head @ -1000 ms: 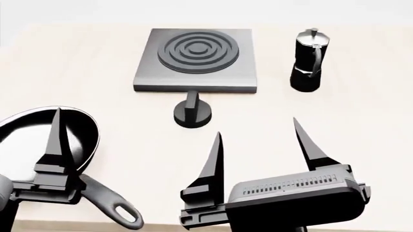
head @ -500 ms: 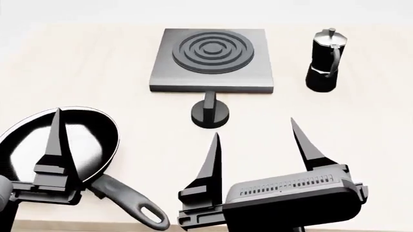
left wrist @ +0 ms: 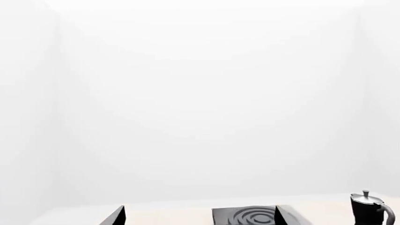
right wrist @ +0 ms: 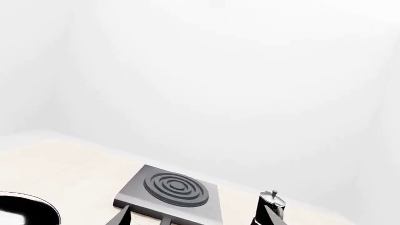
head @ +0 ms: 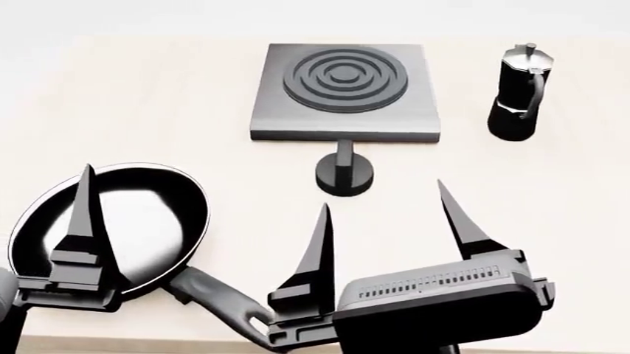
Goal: Turn on the stove.
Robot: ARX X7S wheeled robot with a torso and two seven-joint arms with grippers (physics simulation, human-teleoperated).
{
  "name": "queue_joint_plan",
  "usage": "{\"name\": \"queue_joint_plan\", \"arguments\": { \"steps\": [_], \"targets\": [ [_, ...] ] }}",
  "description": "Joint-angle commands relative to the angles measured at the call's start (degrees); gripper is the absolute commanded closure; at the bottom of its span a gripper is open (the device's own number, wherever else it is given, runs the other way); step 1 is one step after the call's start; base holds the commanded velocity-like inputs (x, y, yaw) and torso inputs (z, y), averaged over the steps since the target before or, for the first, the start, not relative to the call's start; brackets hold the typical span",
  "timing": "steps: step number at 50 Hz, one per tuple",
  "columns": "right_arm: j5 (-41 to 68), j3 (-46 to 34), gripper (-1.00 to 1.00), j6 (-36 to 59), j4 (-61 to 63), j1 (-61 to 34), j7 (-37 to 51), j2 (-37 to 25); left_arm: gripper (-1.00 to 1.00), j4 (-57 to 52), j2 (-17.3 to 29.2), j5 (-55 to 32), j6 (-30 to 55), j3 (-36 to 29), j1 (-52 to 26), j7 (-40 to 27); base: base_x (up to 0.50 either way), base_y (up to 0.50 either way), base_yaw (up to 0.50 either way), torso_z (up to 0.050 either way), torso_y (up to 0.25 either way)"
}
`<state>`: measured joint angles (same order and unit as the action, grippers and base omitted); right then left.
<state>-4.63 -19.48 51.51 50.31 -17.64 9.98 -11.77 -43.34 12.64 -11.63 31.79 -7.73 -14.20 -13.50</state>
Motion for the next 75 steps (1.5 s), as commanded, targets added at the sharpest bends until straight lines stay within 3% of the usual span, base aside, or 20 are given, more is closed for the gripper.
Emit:
{"name": "queue_joint_plan", "arguments": {
  "steps": [1, 26, 75],
  "targets": [
    [0.2, -0.4, -1.0, -0.1, -0.2, -0.1, 0.3, -0.2, -1.0, 0.0, 0.3, -0.3, -0.2, -0.1, 0.0, -0.4, 0.0, 0.19, 0.0, 0.0, 0.0],
    [2.2, 1.3, -1.0, -0.9, -0.7, 0.3, 0.6, 0.2, -1.0, 0.0, 1.0, -0.8, -0.3, -0.6, -0.1, -1.2, 0.01, 0.05, 0.0, 0.0, 0.0],
    [3.6, 1.2, -1.0, -1.2, -0.7, 0.2, 1.8, -0.6, -1.0, 0.3, 2.0, -2.2, -0.8, -1.1, -0.3, -2.5, 0.22, 0.0, 0.0, 0.0, 0.0]
  ]
}}
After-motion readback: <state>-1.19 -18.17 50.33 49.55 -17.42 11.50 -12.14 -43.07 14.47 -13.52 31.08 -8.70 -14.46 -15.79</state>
